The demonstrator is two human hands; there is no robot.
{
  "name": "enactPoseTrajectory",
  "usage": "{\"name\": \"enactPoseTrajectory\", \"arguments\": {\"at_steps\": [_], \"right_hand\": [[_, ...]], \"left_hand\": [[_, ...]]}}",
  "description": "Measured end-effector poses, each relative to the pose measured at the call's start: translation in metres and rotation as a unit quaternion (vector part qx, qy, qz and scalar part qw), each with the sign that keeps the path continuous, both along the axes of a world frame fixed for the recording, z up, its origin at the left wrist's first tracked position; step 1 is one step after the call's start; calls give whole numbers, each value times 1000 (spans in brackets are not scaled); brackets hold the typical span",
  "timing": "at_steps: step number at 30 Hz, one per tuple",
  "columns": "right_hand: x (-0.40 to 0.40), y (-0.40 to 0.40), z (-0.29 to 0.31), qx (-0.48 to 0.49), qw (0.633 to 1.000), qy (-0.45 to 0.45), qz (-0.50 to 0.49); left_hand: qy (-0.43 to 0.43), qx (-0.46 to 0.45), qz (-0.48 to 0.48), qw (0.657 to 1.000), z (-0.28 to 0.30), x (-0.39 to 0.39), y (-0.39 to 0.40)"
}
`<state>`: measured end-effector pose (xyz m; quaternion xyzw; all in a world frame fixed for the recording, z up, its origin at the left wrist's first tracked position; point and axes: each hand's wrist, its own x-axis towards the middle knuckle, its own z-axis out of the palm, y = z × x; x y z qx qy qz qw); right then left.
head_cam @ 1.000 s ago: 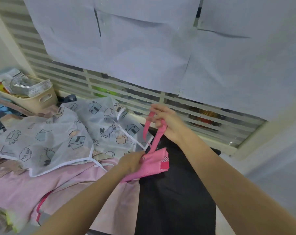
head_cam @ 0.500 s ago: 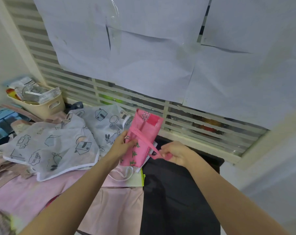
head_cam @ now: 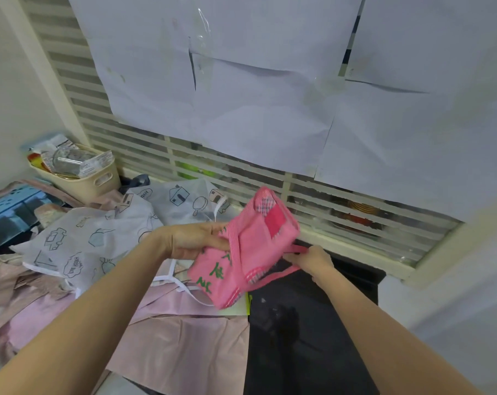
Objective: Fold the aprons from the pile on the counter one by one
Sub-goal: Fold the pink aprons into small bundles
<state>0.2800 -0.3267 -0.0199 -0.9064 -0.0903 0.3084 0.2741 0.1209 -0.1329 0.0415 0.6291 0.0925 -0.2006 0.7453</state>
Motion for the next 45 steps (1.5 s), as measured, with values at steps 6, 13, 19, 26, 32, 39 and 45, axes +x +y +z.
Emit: {"name": "enactPoseTrajectory", "arguments": {"at_steps": [6,13,19,26,32,39,45], "right_hand": [[3,12,21,142,972,177,-60],[0,18,36,517,760,392,-43],[-1,34,59,392,832,330,214],[7,46,79,326,898,237,178],[15,49,94,133,926,154,318],[-1,63,89,17,909,134,394],[-3,69,87,-98,912,-48,396]], "left_hand": [[14,-4,-31,999,-8,-8,6],[-61,-147,233,959,-21,-9,3],[42,54,268,961,-22,-4,4],[-19,201,135,970,-7,1,4],[-54,410,-65,908,6,16,-10],[-33,448,-162,879,-1,32,-24],[3,296,-103,950,-8,29,-22]]}}
